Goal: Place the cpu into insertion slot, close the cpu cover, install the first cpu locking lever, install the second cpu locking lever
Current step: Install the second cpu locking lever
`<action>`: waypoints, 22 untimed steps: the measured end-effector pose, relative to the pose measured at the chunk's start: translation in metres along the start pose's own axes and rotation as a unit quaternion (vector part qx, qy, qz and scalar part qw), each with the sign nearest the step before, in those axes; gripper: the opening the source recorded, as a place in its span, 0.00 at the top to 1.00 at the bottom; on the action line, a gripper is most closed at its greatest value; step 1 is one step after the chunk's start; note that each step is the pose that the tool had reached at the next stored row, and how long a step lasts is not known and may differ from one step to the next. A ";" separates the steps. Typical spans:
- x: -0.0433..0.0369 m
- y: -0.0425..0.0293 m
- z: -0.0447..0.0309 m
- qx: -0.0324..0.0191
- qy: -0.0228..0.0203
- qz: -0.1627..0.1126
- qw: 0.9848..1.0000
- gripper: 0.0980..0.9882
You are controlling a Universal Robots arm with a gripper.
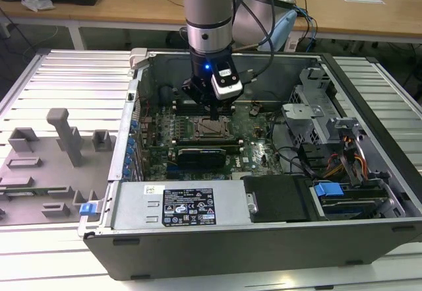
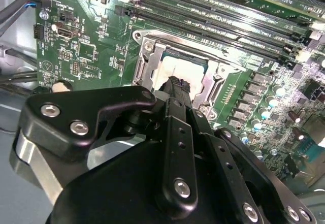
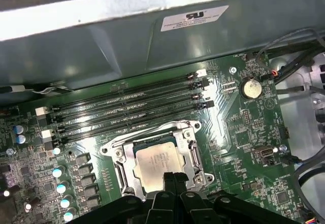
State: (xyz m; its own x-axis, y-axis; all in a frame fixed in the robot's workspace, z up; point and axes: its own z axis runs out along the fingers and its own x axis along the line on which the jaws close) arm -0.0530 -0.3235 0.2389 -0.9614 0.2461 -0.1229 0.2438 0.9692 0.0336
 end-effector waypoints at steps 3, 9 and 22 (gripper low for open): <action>-0.0008 -0.0032 0.0001 0.000 0.000 0.000 1.000 0.99; -0.0055 -0.0224 0.0000 0.000 0.000 0.000 1.000 0.99; -0.0091 -0.0377 0.0019 0.009 0.047 -0.025 0.999 0.99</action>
State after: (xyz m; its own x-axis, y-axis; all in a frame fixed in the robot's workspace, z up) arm -0.0533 -0.3623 0.2369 -0.9800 0.1968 -0.0302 0.1965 0.9804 0.0125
